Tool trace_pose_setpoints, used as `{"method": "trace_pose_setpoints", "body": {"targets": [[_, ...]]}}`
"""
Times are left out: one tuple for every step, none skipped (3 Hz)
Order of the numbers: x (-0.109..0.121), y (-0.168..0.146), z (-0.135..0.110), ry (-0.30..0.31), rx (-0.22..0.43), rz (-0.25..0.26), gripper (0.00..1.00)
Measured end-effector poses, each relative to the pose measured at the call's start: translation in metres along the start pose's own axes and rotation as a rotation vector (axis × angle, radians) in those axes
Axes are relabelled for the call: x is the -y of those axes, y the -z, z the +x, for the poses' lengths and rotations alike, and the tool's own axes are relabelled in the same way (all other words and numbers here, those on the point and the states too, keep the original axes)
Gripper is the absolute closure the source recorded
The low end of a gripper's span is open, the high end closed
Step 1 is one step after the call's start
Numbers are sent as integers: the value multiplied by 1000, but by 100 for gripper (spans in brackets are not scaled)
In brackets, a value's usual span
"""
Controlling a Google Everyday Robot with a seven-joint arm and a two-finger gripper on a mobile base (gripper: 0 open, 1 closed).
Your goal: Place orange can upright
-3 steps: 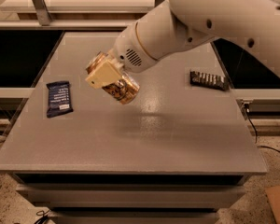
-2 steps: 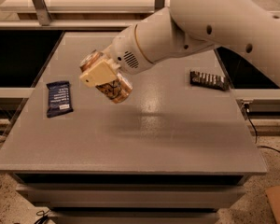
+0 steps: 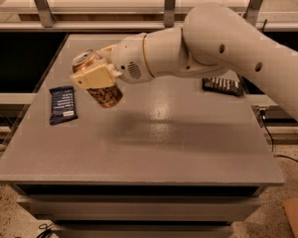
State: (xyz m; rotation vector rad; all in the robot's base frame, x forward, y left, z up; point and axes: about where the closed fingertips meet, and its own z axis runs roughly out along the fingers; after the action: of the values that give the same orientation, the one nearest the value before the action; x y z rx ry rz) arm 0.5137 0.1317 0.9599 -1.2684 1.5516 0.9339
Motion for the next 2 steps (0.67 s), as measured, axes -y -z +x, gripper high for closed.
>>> {"method": "trace_pose_setpoints", "body": {"targets": [[-2,-10,-3,7,116,-29,100],[-2,-16,-2,13,195,-38,100]]}}
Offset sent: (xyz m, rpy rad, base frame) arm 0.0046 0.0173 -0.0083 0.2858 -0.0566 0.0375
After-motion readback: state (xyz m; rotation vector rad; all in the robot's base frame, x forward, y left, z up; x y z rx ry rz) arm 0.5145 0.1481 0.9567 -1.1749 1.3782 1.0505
